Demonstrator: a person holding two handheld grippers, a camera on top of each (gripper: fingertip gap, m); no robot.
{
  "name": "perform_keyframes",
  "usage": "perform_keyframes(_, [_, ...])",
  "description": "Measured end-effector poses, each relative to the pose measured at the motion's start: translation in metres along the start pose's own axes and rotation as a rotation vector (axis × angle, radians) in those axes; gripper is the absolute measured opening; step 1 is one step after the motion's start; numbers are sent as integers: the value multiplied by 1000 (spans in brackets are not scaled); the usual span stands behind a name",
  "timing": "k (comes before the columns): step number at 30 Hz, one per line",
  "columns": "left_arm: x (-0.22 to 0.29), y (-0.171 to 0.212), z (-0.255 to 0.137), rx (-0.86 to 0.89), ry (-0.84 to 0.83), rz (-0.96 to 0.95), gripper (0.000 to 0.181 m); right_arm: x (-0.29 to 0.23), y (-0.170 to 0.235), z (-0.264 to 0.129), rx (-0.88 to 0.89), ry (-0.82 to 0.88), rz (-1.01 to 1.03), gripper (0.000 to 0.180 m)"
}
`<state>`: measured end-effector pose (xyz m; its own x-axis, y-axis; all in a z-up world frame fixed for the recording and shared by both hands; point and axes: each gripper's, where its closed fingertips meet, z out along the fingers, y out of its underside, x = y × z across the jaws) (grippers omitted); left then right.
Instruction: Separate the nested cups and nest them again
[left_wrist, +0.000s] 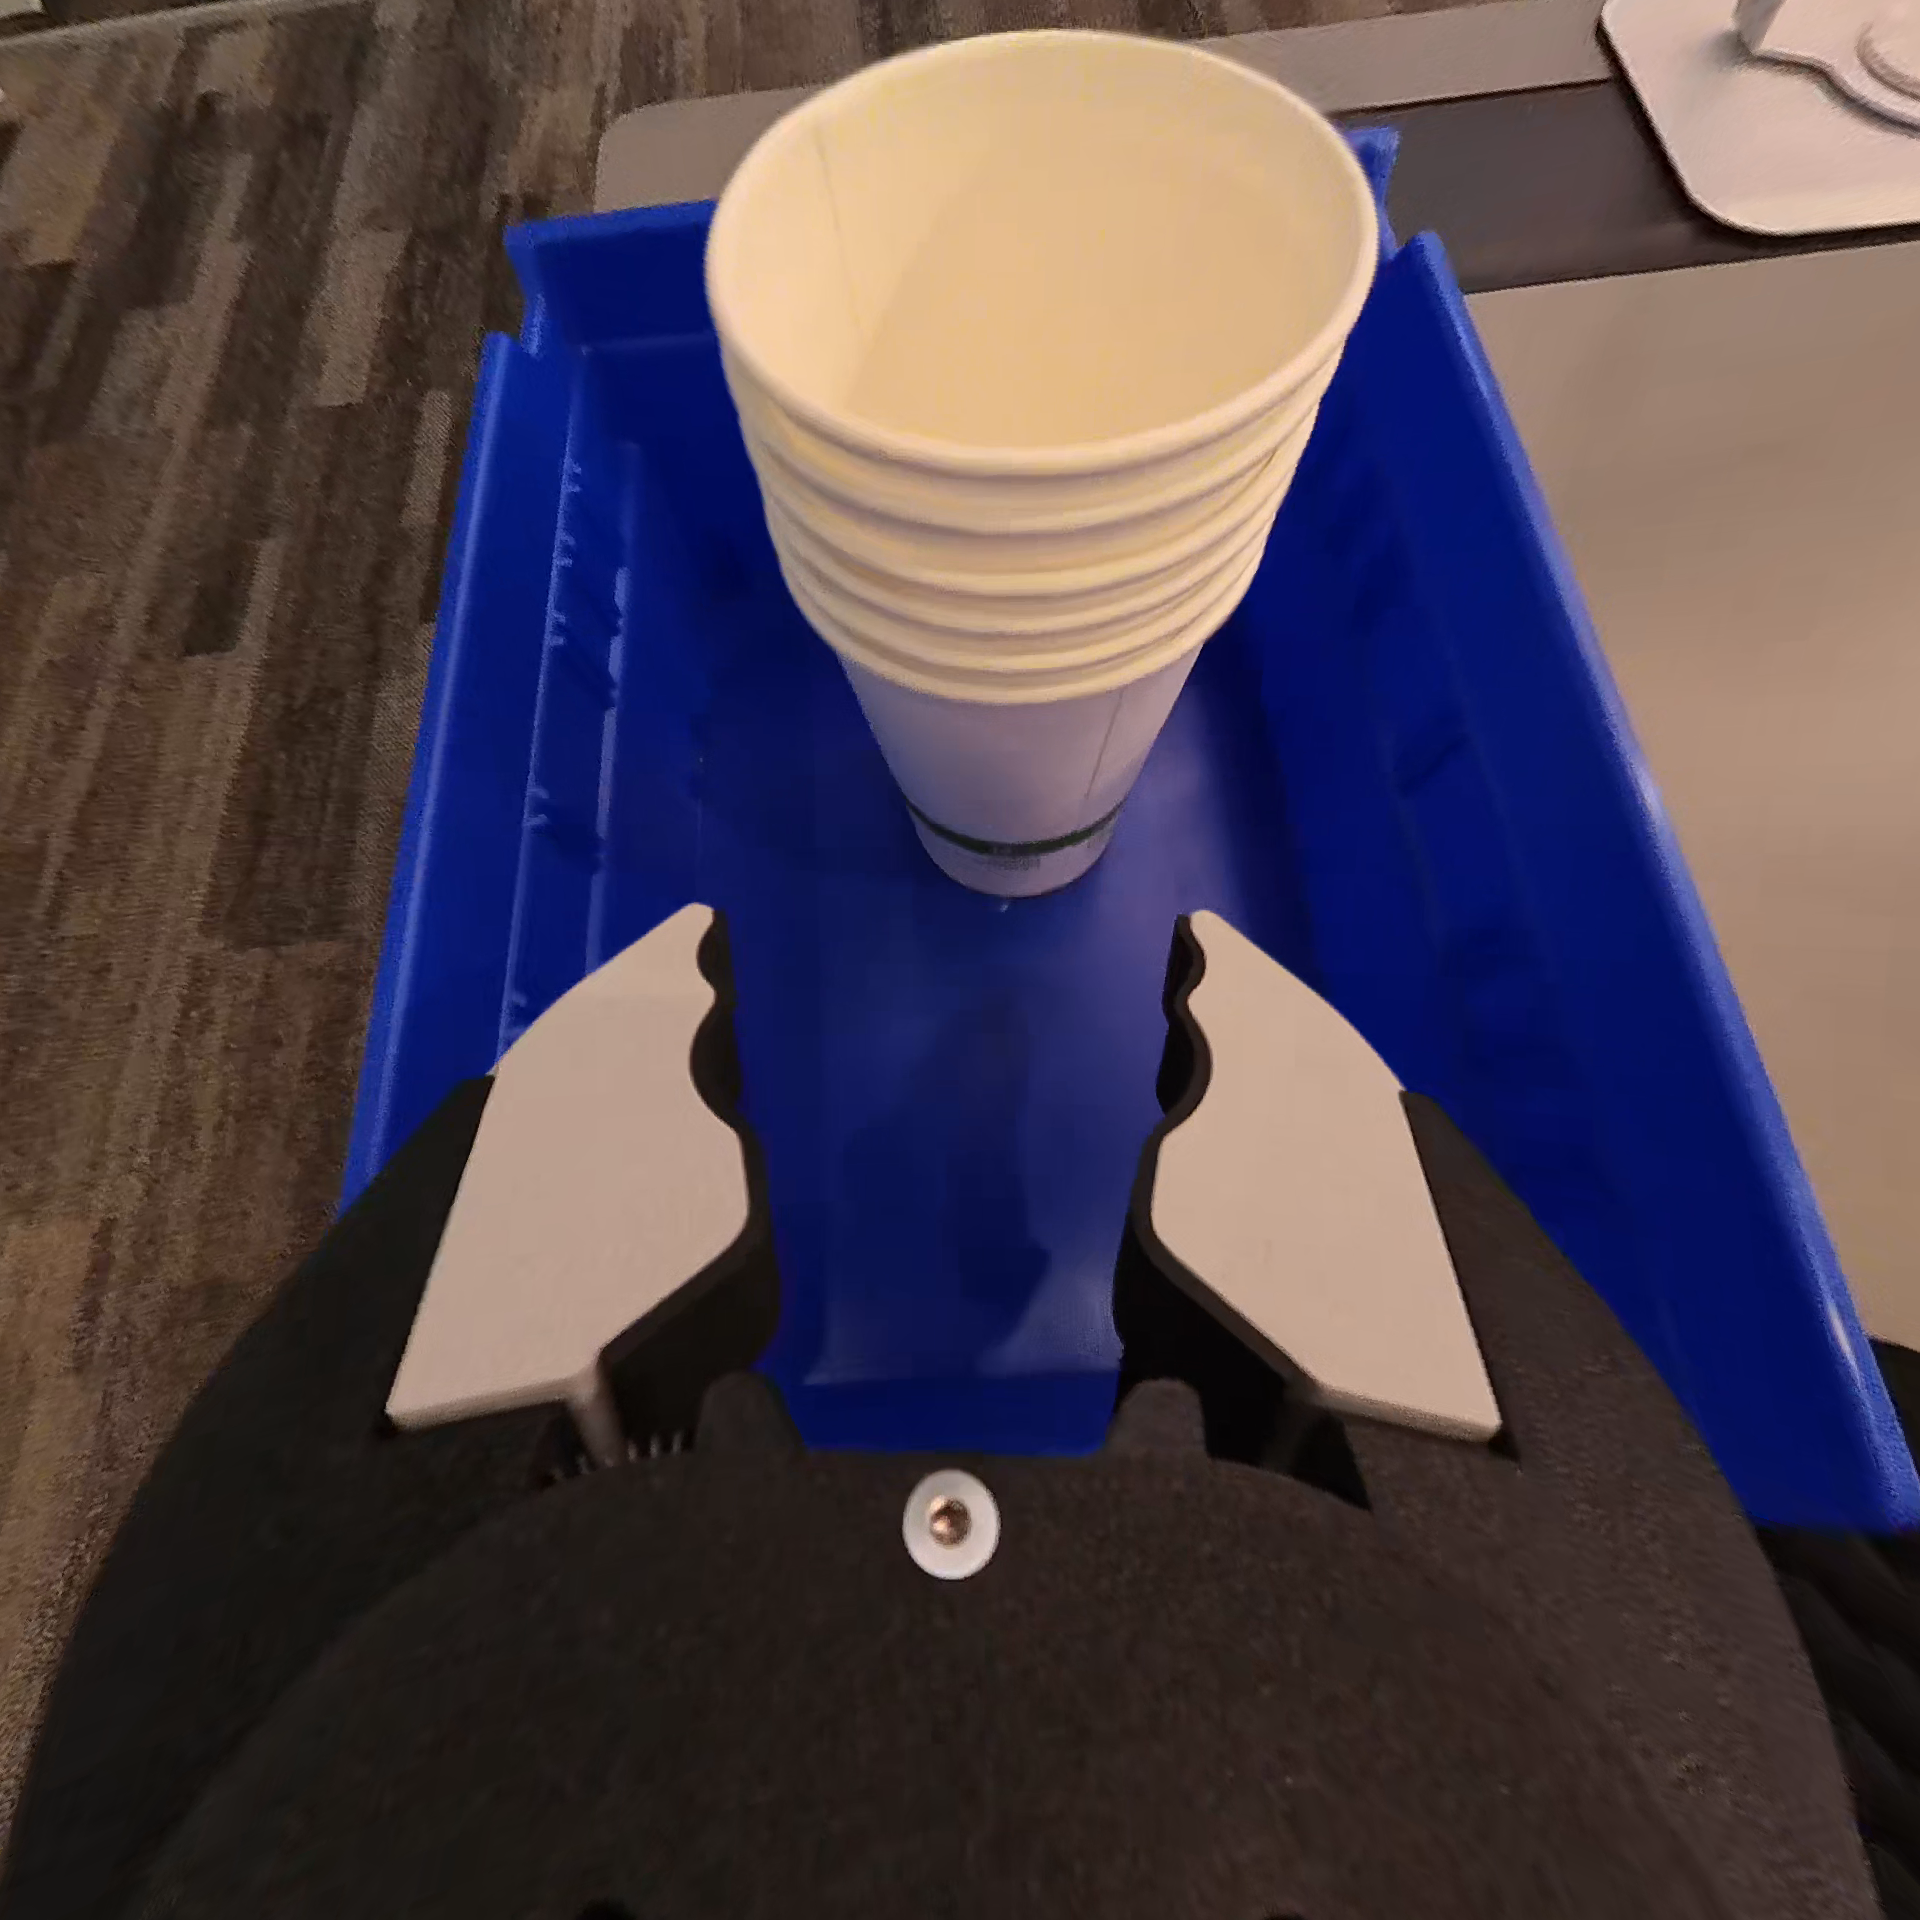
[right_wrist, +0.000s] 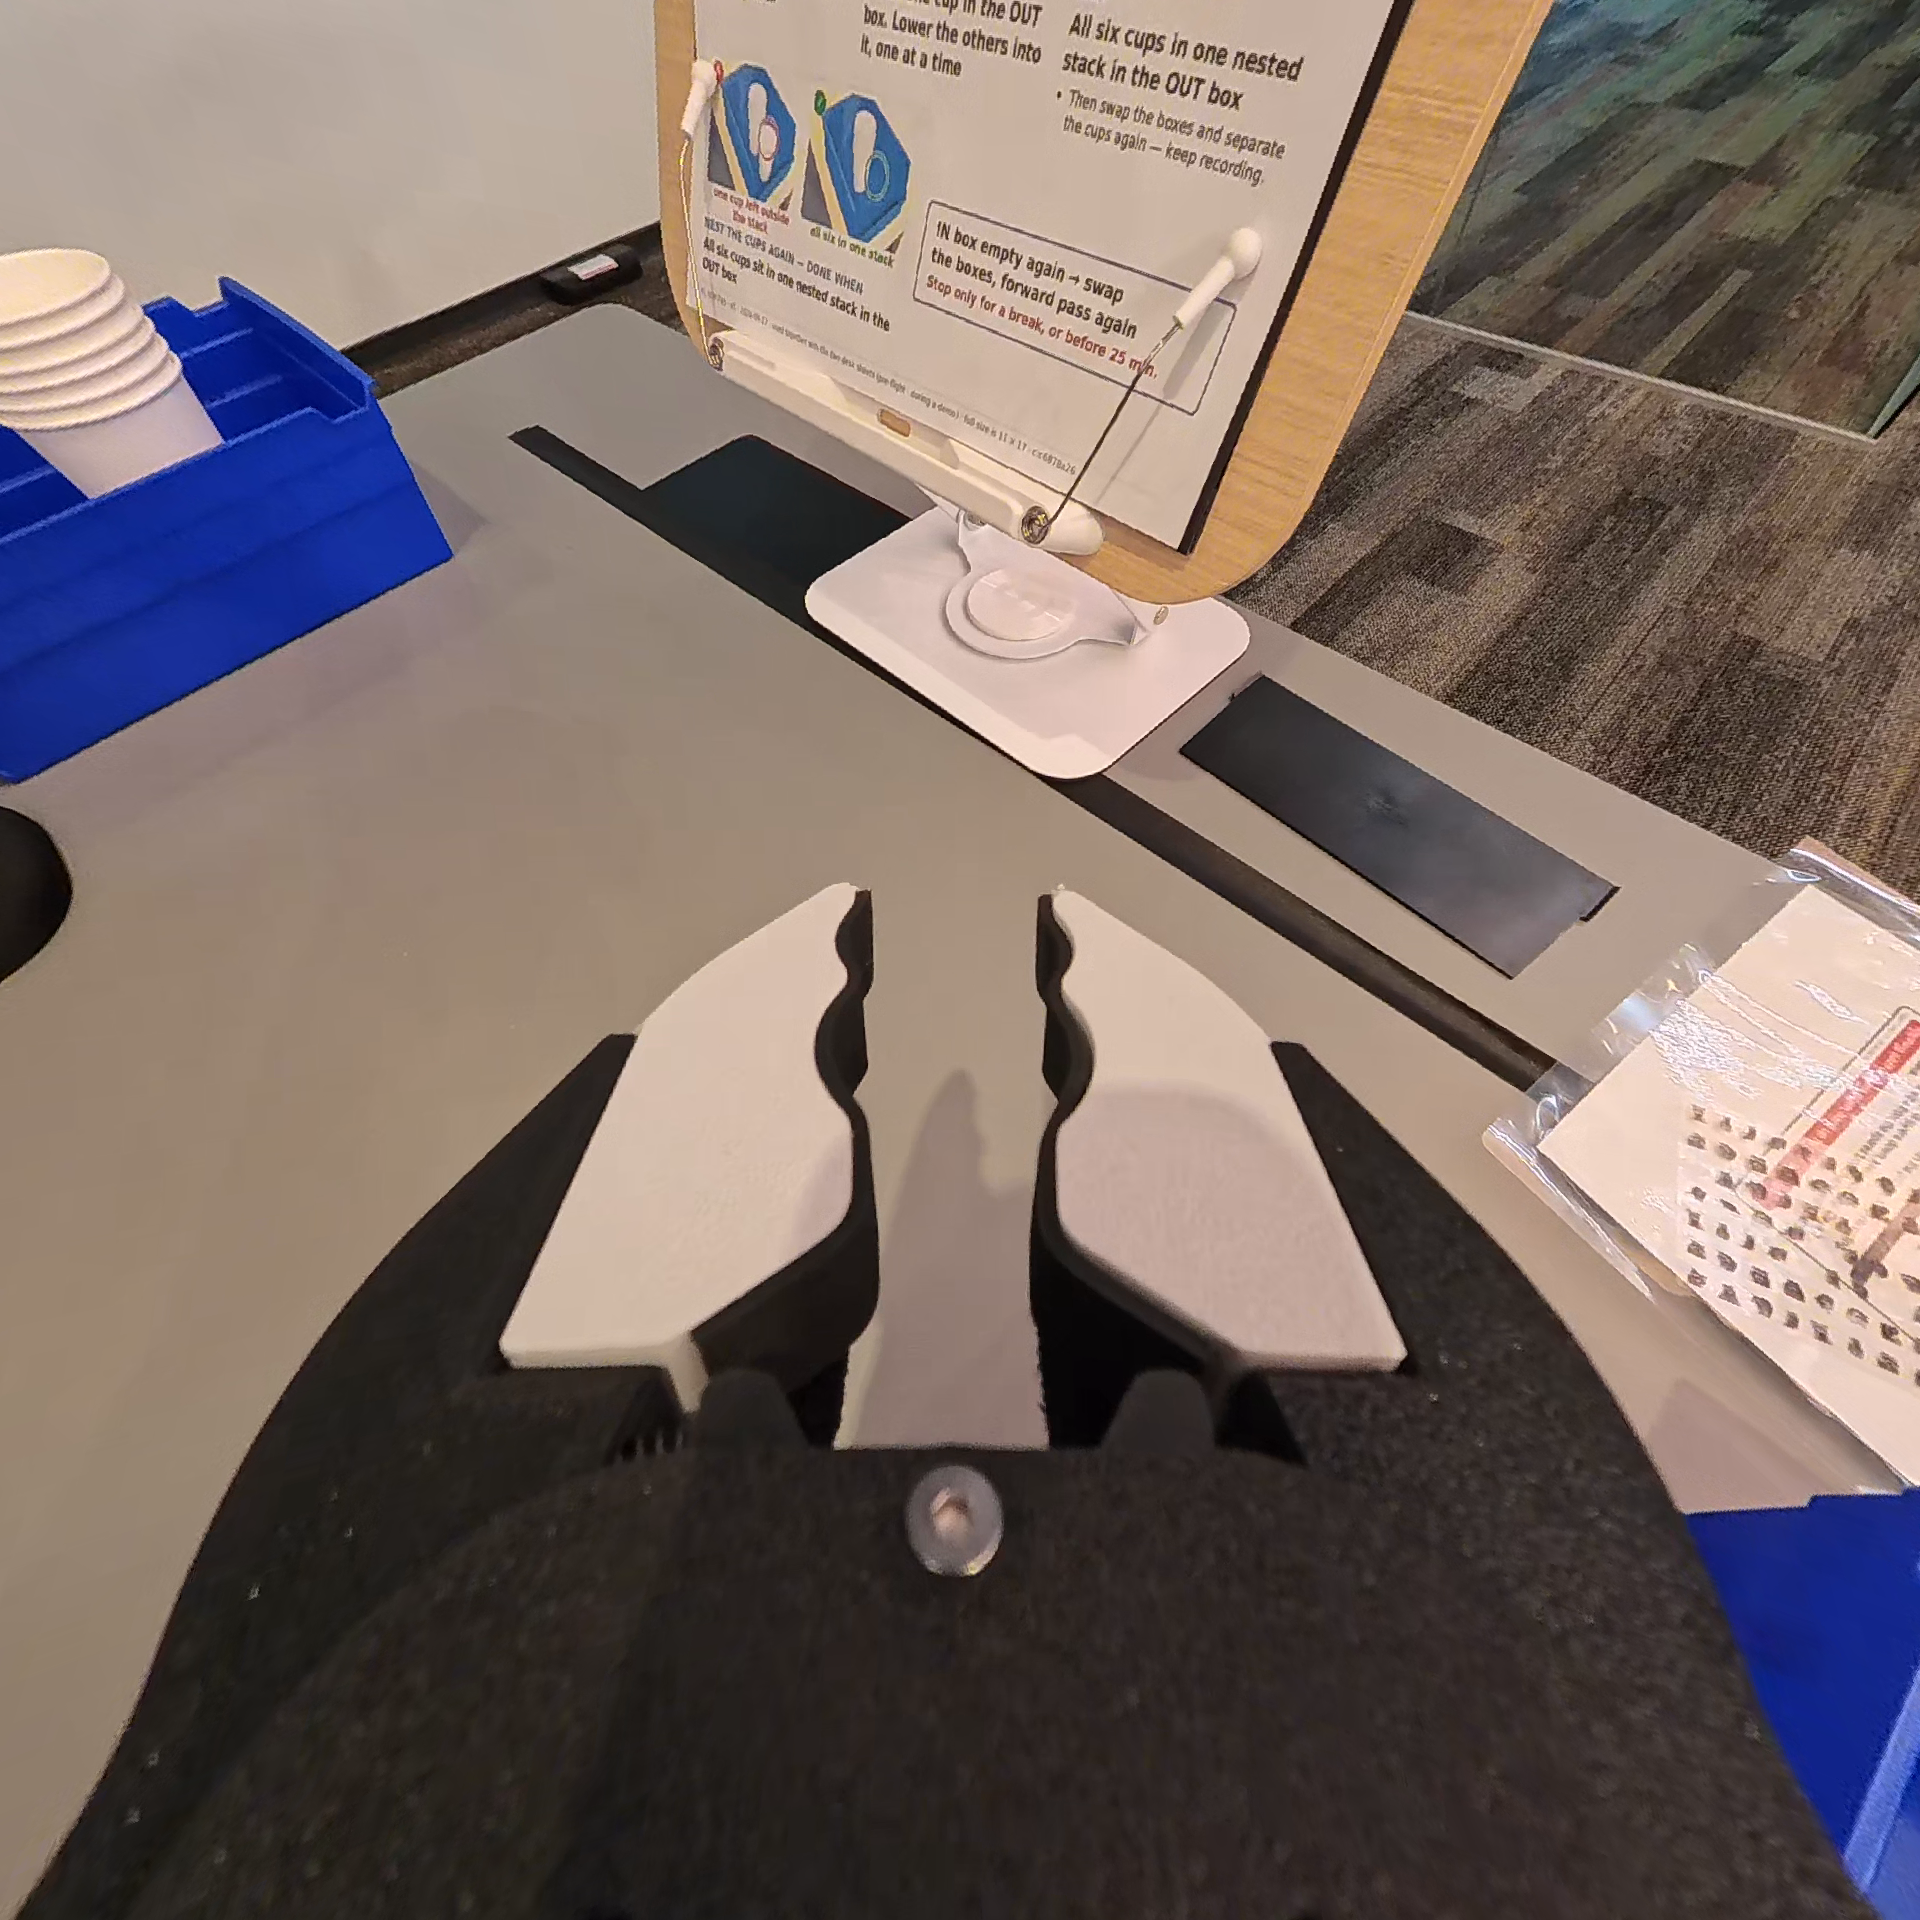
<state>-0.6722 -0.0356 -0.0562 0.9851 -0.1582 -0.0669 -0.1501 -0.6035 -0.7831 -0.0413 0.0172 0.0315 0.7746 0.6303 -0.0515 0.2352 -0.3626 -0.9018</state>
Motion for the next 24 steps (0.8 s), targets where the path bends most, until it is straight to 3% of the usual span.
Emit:
perform_keyframes(11, [5, -23, 58, 104, -32, -37, 106, 6, 0, -7, 19, 6, 17, 29])
perform_keyframes(24, [10, -39, 90, 227, -57, -50, 106, 14, 3, -11, 23, 16, 40, 29])
